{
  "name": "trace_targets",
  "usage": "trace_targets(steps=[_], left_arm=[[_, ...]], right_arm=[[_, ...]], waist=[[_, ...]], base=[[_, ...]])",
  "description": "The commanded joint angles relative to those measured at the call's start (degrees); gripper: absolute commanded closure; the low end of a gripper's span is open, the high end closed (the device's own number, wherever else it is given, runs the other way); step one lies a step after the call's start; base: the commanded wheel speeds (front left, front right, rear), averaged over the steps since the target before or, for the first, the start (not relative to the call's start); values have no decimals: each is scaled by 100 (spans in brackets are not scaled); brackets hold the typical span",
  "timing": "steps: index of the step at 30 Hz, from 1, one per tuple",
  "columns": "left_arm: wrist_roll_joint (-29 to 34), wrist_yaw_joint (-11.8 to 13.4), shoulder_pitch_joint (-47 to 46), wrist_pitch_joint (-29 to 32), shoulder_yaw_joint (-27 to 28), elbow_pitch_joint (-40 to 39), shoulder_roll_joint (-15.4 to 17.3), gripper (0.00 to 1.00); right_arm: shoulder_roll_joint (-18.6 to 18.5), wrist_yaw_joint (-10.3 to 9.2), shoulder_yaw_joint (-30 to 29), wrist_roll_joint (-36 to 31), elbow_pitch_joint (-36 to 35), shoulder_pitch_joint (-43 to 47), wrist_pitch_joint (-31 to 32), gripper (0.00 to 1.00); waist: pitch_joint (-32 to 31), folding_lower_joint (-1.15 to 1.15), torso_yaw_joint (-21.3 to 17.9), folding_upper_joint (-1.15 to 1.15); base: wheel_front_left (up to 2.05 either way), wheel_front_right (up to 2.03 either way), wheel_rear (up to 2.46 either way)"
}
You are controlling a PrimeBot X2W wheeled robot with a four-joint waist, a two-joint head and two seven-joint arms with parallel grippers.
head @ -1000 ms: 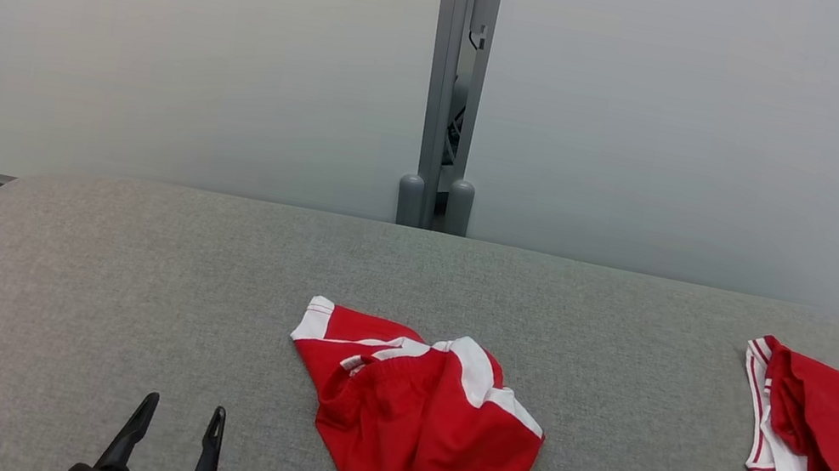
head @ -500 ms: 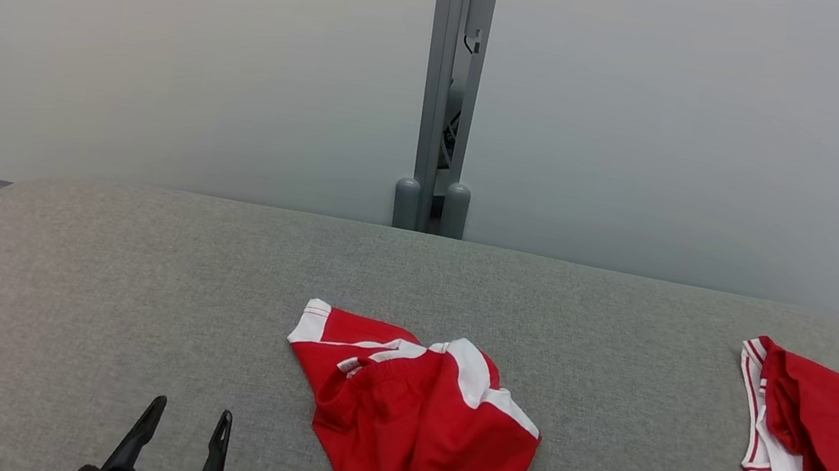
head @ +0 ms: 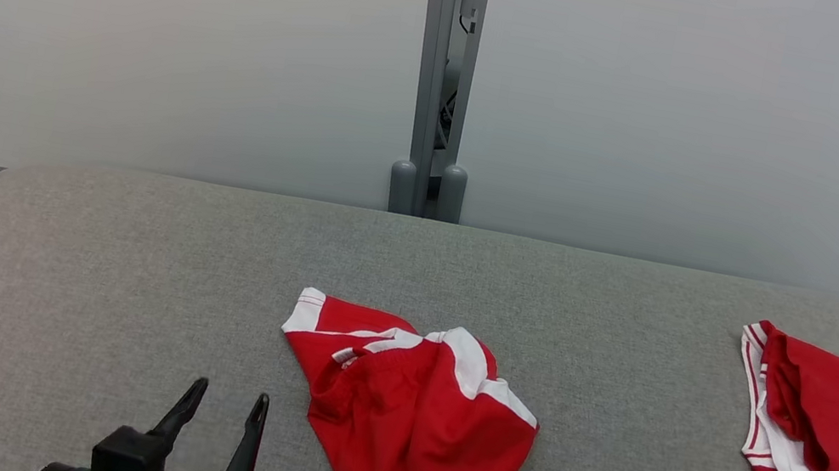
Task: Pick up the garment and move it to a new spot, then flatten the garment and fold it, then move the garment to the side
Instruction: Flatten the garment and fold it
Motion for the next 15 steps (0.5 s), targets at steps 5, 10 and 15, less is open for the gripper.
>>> trace_targets(steps=[5, 10, 15], left_arm=[[-242, -202, -851, 464, -135, 470, -45, 0], [-413, -343, -1657, 883, -296, 825, -79, 0], [-585, -450, -2462, 1313, -507, 1314, -100, 0]], right_arm=[[-21, -4, 23, -137, -1, -160, -3, 0], [-80, -4, 86, -217, -13, -304, -3, 0], [-147, -3, 177, -219, -1, -470, -3, 0]], waist=[[256, 0, -120, 0], [584, 0, -271, 0], [895, 0, -454, 0]], base=[[0, 0, 0], [0, 0, 0], [0, 0, 0]])
